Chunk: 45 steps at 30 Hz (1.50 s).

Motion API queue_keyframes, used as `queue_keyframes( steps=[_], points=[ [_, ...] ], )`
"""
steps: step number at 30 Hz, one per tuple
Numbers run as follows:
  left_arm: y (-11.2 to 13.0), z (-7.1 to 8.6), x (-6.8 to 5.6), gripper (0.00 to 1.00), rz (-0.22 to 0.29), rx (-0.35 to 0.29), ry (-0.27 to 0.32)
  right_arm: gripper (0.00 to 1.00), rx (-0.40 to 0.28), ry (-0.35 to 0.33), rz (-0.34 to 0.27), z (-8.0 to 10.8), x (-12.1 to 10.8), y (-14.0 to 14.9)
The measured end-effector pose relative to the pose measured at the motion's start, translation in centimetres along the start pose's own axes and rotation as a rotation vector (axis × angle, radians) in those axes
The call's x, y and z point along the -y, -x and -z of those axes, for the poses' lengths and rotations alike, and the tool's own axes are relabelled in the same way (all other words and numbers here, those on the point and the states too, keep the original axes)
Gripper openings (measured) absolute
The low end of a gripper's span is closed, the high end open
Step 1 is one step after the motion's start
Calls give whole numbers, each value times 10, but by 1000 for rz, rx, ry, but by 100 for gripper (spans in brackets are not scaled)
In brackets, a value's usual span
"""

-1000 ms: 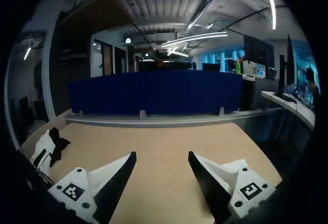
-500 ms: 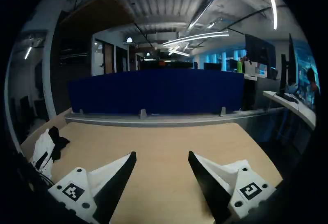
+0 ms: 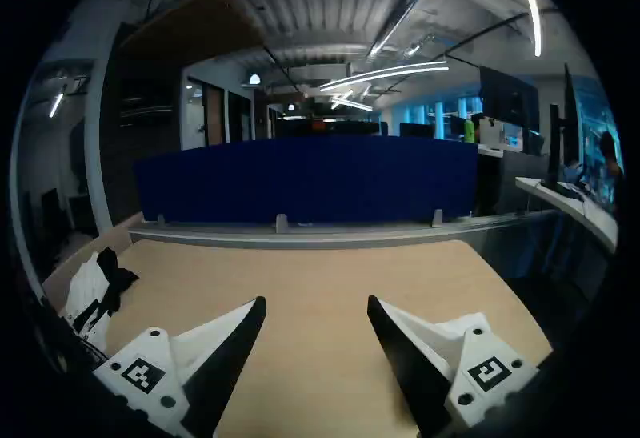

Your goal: Fold towel

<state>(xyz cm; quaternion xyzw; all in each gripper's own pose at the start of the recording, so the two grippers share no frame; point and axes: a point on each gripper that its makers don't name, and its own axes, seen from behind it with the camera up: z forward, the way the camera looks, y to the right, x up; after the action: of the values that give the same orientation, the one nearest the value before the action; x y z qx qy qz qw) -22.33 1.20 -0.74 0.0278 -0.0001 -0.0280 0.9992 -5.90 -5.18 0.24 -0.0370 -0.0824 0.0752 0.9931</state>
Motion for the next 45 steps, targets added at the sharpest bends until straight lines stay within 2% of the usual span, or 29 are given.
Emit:
queue_keyframes(
  steps=[5, 7, 9, 15, 21, 30, 36, 45],
  points=[
    [0, 1, 0, 78, -2, 1, 0, 98, -25, -5, -3, 4, -2, -9],
    [0, 1, 0, 93, -2, 1, 0, 98, -36, -3, -4, 6, -5, -13],
    [0, 1, 0, 99, -2, 1, 0, 98, -48, 0, -7, 8, -8, -18],
    [1, 2, 0, 100, -2, 1, 0, 99, -92, 11, -19, 16, -22, -28],
    [1, 2, 0, 99, -2, 1, 0, 99, -117, 49, 14, 20, -46, -18],
    [1, 3, 0, 100, -2, 1, 0, 99, -178, 87, 19, 13, -77, 10],
    [0, 3, -1, 100, -3, 1, 0, 99, -185, 73, 36, -6, -85, 52],
    [0, 4, 0, 100, -3, 1, 0, 99, -182, 63, 11, -33, -94, 110]
  ],
)
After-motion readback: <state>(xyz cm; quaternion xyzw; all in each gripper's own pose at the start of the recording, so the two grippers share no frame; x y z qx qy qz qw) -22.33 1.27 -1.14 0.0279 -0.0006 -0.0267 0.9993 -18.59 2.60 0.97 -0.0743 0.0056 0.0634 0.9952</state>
